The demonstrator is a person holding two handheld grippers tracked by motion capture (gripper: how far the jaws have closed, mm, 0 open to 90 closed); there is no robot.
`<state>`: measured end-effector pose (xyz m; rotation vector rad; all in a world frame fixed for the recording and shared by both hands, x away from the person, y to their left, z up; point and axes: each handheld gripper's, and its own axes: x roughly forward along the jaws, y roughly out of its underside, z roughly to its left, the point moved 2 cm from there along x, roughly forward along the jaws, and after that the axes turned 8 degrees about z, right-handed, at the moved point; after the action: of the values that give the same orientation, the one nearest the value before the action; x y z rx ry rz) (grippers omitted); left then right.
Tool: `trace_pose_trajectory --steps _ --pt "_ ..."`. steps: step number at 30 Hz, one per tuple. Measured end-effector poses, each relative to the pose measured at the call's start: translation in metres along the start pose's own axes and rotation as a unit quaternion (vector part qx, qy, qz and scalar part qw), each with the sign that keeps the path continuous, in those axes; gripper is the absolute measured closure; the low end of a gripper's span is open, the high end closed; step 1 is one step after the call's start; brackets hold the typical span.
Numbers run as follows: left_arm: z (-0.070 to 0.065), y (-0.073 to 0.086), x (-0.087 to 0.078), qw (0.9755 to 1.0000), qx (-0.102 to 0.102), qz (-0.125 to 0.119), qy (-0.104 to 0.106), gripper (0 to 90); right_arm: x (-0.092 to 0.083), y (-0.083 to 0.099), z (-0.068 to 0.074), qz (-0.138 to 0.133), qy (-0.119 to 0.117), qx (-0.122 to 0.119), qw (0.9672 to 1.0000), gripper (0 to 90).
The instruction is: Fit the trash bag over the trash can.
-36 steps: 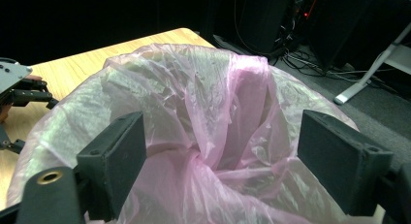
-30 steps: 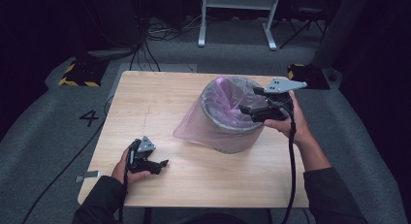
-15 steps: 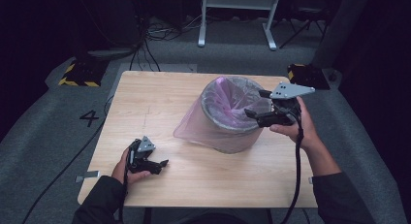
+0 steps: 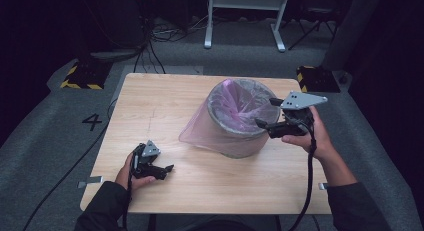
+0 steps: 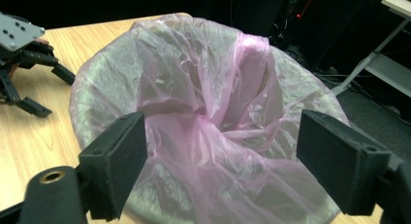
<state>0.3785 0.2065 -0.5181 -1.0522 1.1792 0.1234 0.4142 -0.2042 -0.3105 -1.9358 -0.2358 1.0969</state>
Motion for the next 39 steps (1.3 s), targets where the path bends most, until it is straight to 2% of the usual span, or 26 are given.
trace_pose_trajectory --steps 10,25,39 --pt "0.0 0.0 0.0 1.0 -0.001 0.0 0.0 13.7 -0.004 0.012 0.001 0.015 0.008 -0.005 0.9998 18.9" --pt "0.0 0.0 0.0 1.0 -0.001 0.0 0.0 13.7 -0.013 0.027 0.002 0.032 0.005 -0.016 0.9993 18.8" --pt "0.0 0.0 0.0 1.0 -0.001 0.0 0.0 13.7 -0.004 0.051 0.007 0.069 0.004 -0.021 0.9973 18.8"
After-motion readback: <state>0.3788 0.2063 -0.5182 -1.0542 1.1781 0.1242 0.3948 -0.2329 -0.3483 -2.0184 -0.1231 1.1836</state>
